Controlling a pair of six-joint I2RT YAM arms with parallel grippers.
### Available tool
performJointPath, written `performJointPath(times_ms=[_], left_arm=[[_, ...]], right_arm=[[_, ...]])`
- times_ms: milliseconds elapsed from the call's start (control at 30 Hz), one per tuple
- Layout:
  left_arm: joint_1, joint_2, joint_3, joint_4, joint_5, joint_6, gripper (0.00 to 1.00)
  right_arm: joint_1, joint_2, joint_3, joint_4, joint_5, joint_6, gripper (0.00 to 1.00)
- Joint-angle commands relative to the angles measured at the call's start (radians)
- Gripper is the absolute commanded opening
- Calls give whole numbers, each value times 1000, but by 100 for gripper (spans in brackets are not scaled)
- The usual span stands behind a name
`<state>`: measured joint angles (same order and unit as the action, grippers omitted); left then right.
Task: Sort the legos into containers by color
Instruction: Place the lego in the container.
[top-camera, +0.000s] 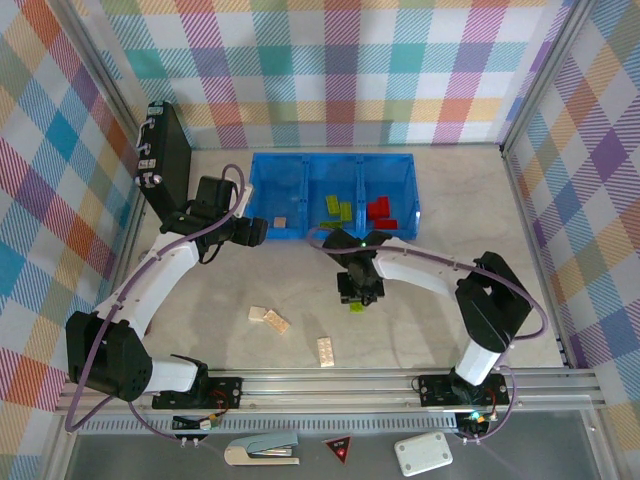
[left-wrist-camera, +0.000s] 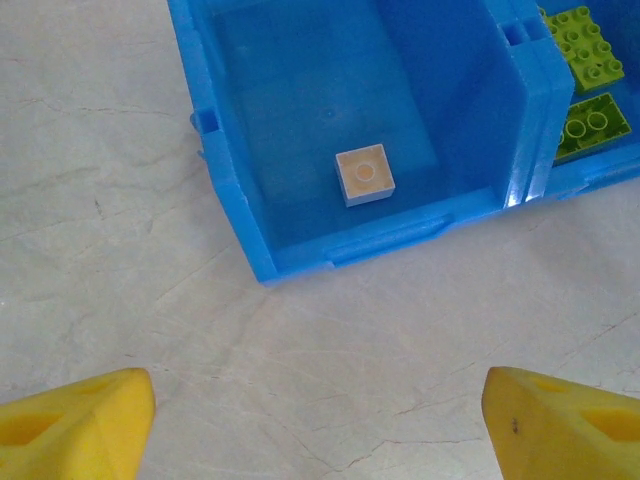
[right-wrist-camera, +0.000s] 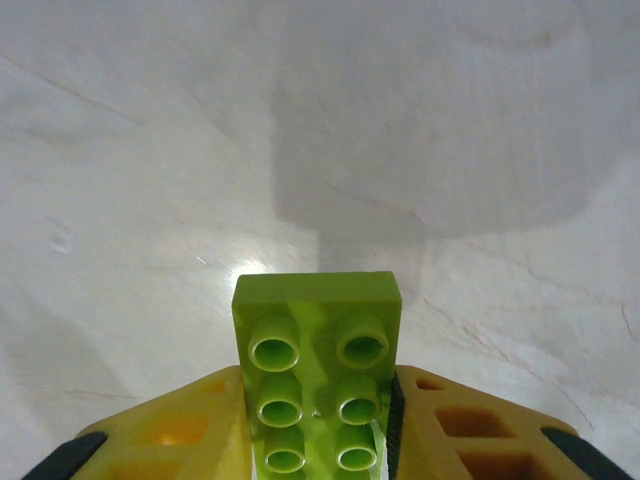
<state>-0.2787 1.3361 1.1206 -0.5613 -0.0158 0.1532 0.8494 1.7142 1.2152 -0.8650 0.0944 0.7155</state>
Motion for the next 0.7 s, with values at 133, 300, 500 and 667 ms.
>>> performJointPath(times_ms=[133,300,500,667], left_arm=[[13,-13,9,6,25,-13,84],[15,-12,12,4,35,-19,84],[19,23,34,-6,63,-42,83],[19,46,48,-8,79,-55,80]], right_arm=[[-75,109,235,-51,-30,-128,35],[-132,209,412,-51,-58,-189,35],[-199,335,603,-60,-92,-239,35],[-242,420,719,-64,-99,-270,35]])
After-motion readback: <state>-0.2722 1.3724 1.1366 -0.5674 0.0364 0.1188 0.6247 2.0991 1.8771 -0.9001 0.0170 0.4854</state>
